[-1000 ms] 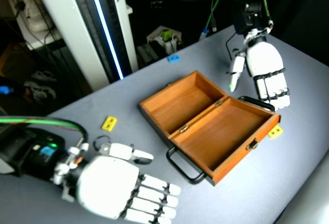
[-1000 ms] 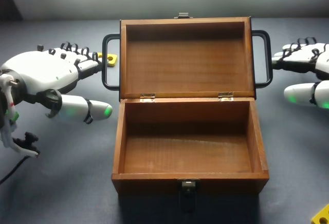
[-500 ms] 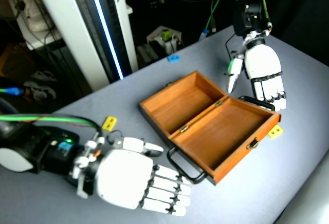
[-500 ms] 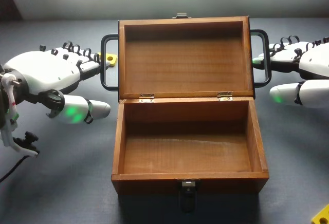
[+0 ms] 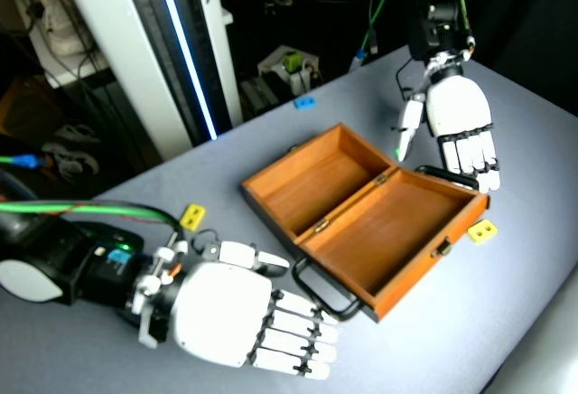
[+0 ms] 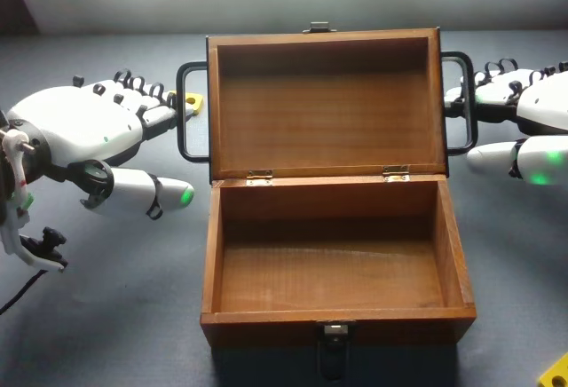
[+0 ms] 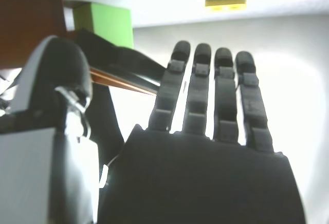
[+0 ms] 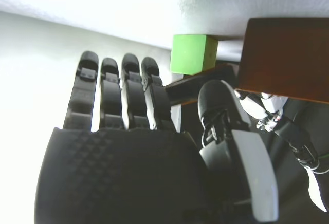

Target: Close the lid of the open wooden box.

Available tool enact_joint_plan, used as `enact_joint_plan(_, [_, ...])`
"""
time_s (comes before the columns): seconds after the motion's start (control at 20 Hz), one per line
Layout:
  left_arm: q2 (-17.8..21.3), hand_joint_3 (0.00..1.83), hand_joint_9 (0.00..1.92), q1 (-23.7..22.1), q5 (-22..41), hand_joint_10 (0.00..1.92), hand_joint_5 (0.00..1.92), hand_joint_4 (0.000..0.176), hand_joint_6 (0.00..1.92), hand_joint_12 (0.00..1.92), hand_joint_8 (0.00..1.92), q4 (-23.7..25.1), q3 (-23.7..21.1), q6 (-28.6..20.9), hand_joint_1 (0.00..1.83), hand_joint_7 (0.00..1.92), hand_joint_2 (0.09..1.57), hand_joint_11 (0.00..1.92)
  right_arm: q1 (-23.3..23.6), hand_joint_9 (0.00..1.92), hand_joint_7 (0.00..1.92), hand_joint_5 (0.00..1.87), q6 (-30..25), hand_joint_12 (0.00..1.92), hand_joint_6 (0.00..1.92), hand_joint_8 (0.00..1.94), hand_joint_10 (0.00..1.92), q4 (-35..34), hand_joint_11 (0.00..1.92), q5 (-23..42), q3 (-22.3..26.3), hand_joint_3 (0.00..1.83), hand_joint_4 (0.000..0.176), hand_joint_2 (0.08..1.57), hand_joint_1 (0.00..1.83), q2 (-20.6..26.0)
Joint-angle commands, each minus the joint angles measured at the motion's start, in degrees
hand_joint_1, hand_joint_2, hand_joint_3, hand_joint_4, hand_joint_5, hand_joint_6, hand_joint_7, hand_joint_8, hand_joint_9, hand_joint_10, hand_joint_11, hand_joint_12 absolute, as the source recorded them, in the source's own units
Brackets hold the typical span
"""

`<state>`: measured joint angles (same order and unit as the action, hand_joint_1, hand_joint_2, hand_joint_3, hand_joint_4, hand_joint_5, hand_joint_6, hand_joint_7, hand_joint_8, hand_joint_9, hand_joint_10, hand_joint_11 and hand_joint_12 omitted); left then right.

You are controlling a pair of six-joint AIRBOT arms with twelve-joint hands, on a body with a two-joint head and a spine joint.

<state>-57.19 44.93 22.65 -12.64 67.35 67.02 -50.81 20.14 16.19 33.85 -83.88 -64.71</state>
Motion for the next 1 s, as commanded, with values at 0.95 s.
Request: enact_joint_plan(0.95, [10.06,0.02,0.01,5.42,26.33,0.0,0.0,0.0,0.0,0.01,0.0,6.49,-11.69,-6.82,0.0,0.0,1.34,0.01,-0.01,0.0,0.08,0.08,-1.75,0.01,0.0,0.0,0.0,-0.56,0.02,18.39,9.17,0.0,0.0,1.36,0.29,6.81])
